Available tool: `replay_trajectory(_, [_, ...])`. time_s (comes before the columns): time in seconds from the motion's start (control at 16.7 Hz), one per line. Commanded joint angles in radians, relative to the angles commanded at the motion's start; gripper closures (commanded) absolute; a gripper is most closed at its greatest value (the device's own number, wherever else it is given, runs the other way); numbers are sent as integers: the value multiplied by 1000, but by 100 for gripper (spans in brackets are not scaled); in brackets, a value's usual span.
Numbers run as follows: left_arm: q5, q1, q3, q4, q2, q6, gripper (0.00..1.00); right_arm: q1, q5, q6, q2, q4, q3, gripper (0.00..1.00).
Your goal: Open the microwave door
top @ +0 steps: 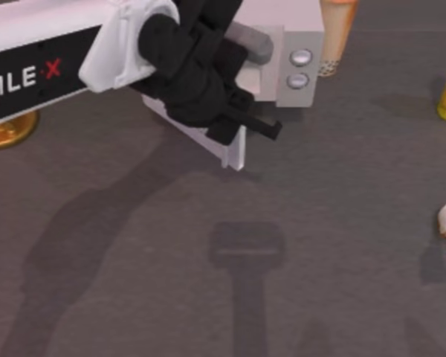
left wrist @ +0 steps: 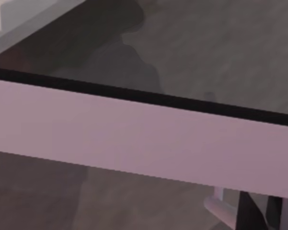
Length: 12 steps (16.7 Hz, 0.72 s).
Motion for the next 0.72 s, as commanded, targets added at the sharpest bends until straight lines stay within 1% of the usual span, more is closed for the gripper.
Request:
replay_trajectory(0.24, [0, 0, 0, 0, 0, 0, 100, 0, 0, 0, 0, 0, 0, 0])
replay_trajectory(0.42, [14, 1, -12, 1, -4, 11, 100, 0, 0, 0, 0, 0, 0, 0])
replay_trajectory(0.72, [74, 41, -75, 12, -61, 126, 100, 0, 0, 0, 0, 0, 0, 0])
